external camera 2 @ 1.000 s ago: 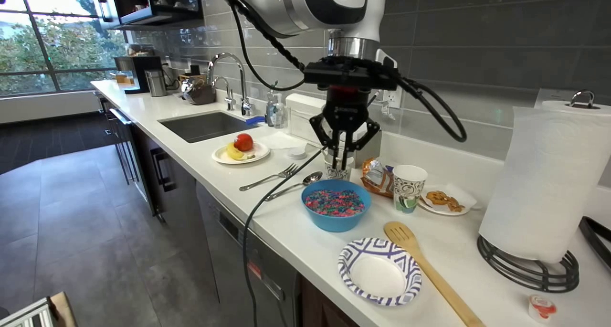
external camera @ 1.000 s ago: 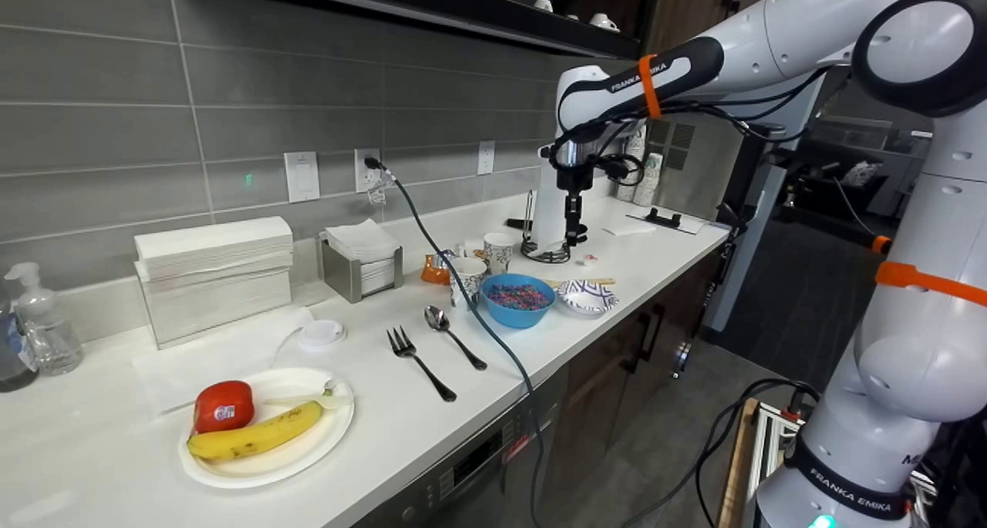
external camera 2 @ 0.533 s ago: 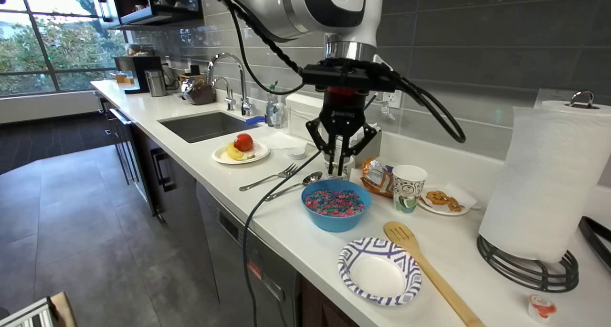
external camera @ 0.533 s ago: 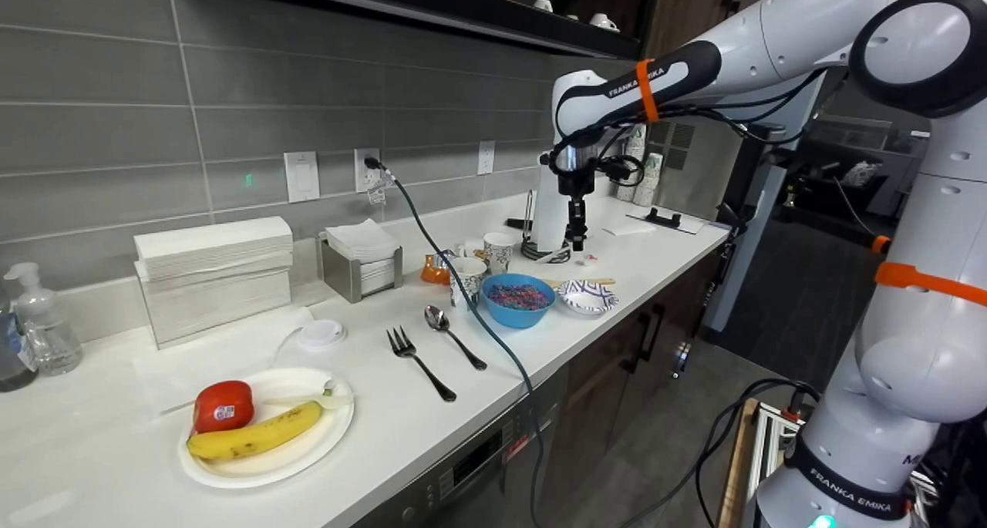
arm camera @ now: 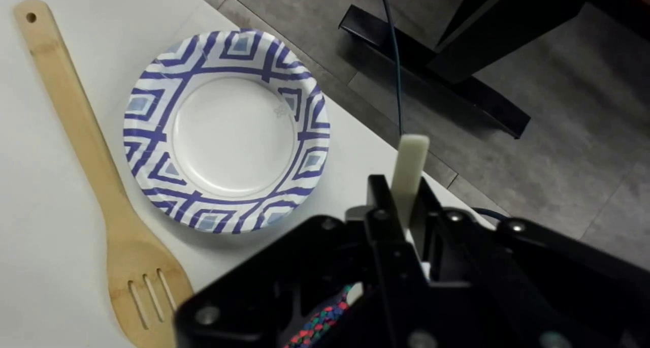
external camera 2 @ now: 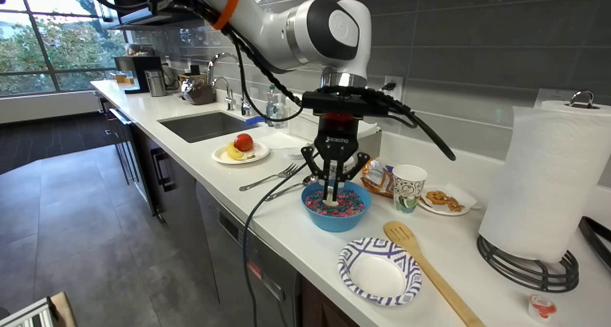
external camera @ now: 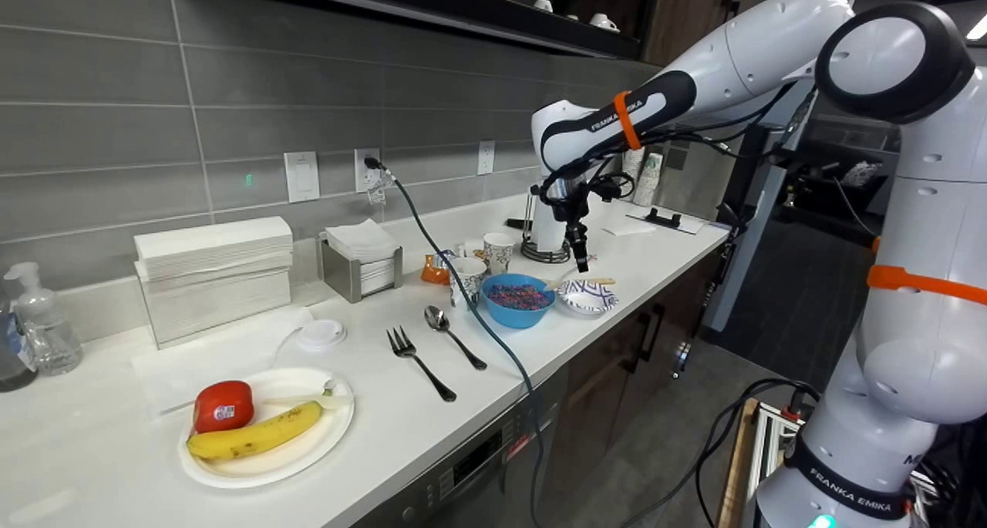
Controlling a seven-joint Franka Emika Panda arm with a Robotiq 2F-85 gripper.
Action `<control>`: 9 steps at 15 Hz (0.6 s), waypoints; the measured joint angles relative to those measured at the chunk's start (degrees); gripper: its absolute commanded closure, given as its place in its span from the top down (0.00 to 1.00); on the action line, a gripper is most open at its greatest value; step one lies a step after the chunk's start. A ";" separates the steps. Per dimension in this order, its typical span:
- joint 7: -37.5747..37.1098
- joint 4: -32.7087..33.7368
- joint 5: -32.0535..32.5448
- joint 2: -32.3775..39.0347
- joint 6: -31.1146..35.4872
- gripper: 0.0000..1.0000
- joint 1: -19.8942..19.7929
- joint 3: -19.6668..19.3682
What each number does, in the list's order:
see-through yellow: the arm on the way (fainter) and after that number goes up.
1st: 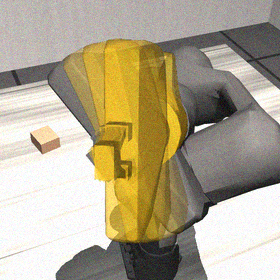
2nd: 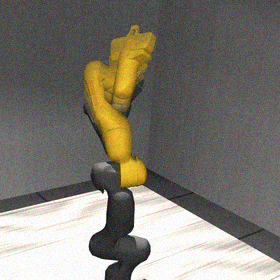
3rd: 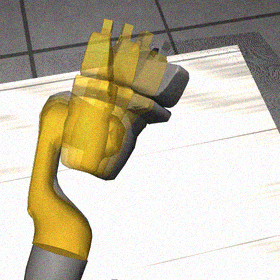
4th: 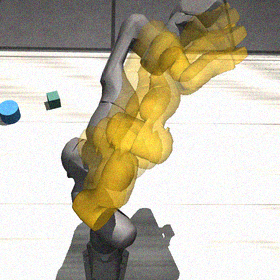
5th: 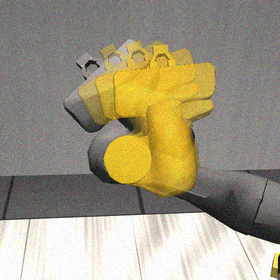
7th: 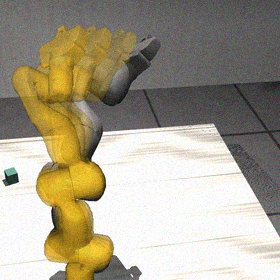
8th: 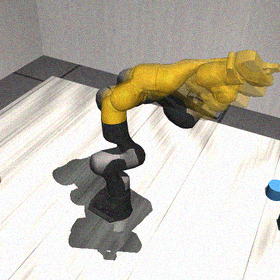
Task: Use the white spoon to put some cereal from the blue bowl inside the coffee cup on the right.
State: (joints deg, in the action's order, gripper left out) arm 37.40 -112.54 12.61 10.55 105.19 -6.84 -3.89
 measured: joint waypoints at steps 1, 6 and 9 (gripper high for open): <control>-0.46 0.03 0.46 0.81 0.00 0.03 0.49 0.33; -3.31 1.00 2.61 5.23 -0.10 0.03 2.73 1.75; -4.76 3.35 2.78 8.00 -0.58 0.03 3.58 2.54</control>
State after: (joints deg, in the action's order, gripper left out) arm 32.64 -109.19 15.39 18.55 104.62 -3.26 -1.35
